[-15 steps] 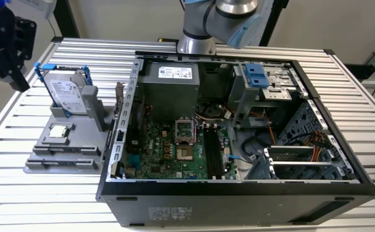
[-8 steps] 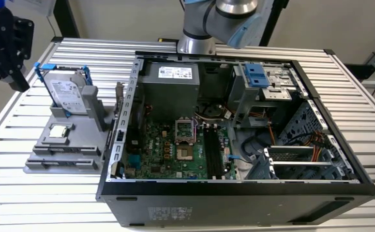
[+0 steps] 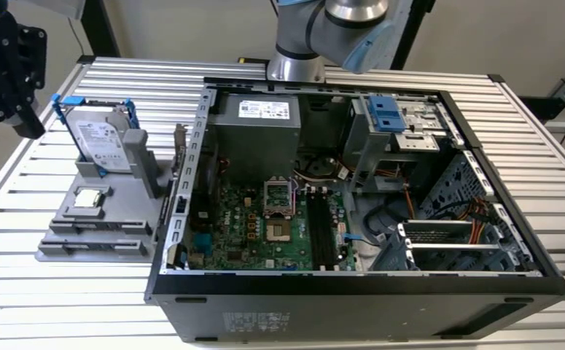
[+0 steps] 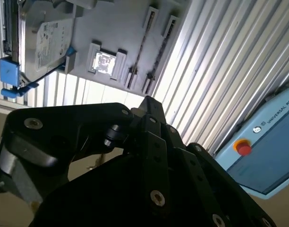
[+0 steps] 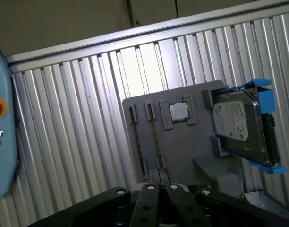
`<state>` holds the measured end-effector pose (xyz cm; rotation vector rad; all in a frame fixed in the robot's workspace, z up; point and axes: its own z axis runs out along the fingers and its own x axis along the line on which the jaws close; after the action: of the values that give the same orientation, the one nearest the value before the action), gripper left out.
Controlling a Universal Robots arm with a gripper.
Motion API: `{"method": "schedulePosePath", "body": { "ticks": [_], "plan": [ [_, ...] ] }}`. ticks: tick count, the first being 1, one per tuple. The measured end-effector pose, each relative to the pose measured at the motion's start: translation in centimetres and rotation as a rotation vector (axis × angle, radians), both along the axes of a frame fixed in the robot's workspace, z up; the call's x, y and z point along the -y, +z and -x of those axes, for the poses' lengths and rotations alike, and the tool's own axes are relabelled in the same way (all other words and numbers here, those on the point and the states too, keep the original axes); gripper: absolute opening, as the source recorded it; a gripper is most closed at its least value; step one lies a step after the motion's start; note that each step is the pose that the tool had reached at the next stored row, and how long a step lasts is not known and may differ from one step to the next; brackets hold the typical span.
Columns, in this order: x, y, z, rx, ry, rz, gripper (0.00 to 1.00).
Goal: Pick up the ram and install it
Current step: 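Pick up the ram and move it above insertion slot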
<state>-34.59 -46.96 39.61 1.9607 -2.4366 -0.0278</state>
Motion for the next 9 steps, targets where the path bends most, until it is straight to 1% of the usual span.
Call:
{"method": "schedulePosePath", "body": {
  "ticks": [3,4,6,7,9],
  "plan": [
    [0.01,-0.01,0.00,0.0133,0.029,-0.0002,0.00],
    [0.01,0.00,-0.01,0.0166,0.035,0.0000,0.00],
    [0.01,-0.02,-0.01,0.0180,0.038,-0.0012,0.00],
    [0.01,-0.02,0.00,0.0181,0.039,-0.0056,0.00],
    [0.00,-0.01,0.00,0.0182,0.041,-0.0174,0.00]
  ]
}}
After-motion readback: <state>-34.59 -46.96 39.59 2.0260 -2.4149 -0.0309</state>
